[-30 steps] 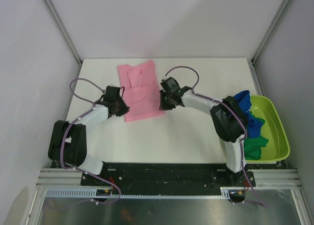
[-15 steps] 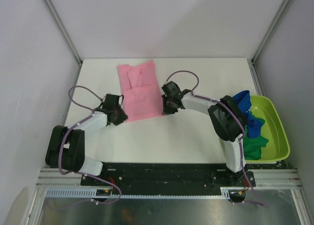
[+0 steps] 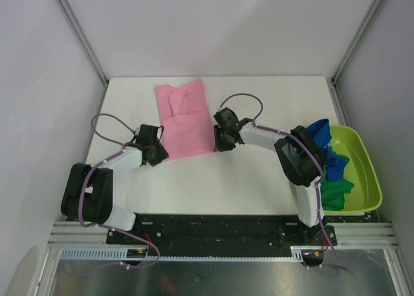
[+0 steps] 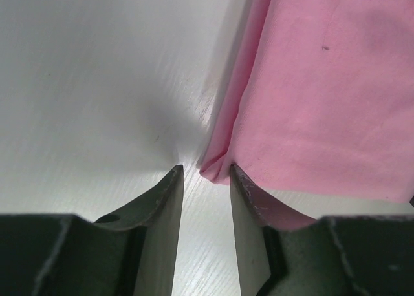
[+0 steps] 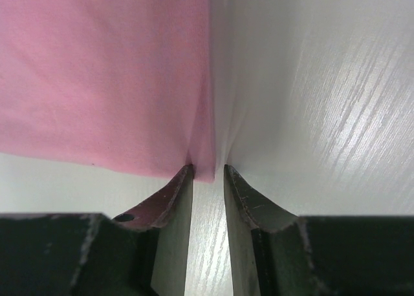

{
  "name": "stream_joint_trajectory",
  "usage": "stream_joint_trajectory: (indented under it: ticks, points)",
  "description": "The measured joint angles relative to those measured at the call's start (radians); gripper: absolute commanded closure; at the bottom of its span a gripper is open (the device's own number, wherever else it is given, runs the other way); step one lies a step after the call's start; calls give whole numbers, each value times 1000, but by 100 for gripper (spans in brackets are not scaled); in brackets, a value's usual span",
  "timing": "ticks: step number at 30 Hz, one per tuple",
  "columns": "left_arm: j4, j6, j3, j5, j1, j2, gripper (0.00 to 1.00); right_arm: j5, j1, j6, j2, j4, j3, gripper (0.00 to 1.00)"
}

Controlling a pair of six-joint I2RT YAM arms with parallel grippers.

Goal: Fold and stack the t-shirts
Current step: Grab one side of the 2/3 rectangular tshirt with both arms

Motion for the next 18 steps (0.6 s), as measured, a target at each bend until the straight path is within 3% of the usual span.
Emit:
stream_joint_trajectory:
  ticks: [10, 18]
  points:
    - [39, -19, 2, 17, 1, 44, 71, -2, -15, 3, -5, 14, -10, 67]
    - [48, -30, 2, 7, 0, 53, 86, -5, -19, 6, -5, 27, -12, 65]
